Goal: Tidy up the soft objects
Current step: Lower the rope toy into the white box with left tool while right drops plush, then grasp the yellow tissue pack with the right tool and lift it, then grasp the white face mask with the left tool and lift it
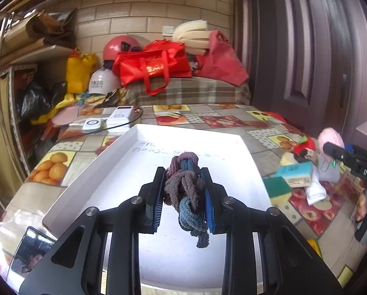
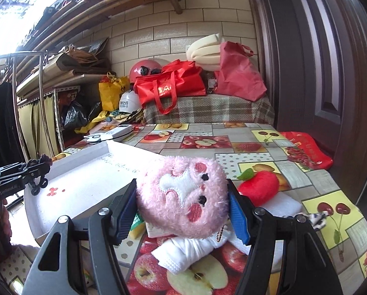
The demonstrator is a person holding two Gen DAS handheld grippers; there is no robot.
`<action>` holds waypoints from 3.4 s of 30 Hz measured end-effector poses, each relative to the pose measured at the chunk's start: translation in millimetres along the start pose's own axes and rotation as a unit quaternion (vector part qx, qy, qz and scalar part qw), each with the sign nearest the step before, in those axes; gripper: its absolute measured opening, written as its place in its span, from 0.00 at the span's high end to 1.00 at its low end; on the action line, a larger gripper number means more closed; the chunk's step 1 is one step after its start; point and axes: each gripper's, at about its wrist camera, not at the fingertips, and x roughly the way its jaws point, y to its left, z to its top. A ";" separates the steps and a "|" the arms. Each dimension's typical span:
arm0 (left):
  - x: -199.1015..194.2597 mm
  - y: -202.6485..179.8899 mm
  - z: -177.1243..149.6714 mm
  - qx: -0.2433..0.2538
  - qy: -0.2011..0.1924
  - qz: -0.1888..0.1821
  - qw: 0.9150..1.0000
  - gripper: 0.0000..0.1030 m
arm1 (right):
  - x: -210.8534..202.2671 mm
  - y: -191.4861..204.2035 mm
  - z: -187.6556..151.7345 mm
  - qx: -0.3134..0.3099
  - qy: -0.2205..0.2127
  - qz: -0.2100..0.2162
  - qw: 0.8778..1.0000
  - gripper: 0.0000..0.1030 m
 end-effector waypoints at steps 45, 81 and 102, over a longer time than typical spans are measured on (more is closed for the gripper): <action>40.4 37.5 12.2 -0.037 0.017 0.134 0.990 0.01 | 107.3 124.5 22.3 -0.110 0.051 0.118 0.986 0.00; 0.3 -92.6 -0.7 0.095 0.022 -0.133 0.986 0.01 | 4.3 96.9 -65.5 -0.229 0.238 0.198 0.923 0.53; 56.3 -212.0 -6.9 0.115 0.186 -0.248 0.944 0.07 | -17.9 -107.0 -52.9 0.119 0.179 0.093 0.972 0.53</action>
